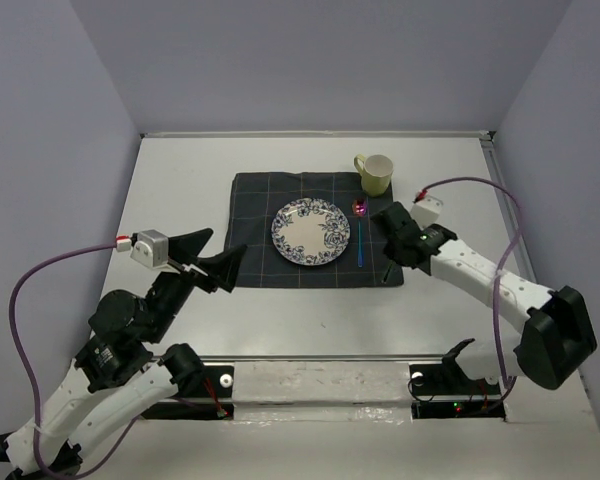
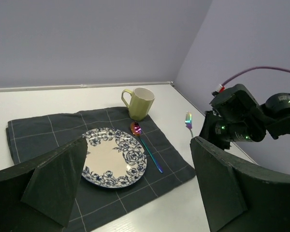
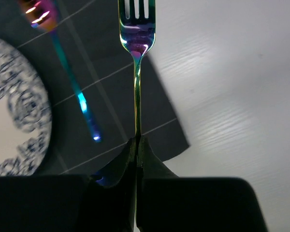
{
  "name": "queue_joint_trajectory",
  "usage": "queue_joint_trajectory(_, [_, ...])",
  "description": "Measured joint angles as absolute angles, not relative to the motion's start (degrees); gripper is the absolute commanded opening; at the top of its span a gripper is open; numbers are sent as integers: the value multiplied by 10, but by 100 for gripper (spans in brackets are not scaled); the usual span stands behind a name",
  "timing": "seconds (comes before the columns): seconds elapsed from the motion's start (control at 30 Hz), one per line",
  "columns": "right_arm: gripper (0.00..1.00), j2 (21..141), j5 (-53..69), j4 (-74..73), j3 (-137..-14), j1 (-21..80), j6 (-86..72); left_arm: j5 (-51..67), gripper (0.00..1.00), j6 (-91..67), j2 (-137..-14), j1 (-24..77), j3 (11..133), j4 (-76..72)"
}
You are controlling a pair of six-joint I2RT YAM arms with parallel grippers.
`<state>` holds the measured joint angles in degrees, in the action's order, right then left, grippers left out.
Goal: Set the dinner table for one person
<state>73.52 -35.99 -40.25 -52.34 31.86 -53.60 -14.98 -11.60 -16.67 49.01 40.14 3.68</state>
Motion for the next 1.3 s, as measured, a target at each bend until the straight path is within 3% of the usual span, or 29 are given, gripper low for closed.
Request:
queue_joint_trajectory(0.13, [0,818,-368,-404,-630,417,-524,-152,99,-116,-168,481,401,37])
queue_joint_trajectory(0.33, [0,1037,-357,-377,-867,514,-474,-167,99,-116,-167,473,401,37])
queue_joint_trajectory(0.67, [0,1263,-271,-311,-1079,540,-431,-180,99,-116,-166,471,401,37])
queue_joint_trajectory(0.9, [0,1335,-234,-289,-1154,540,-431,-180,99,-116,-166,471,401,37])
queue_joint_trajectory(1.3, [0,1374,-226,-280,-1169,540,-457,-174,99,-116,-166,471,401,37])
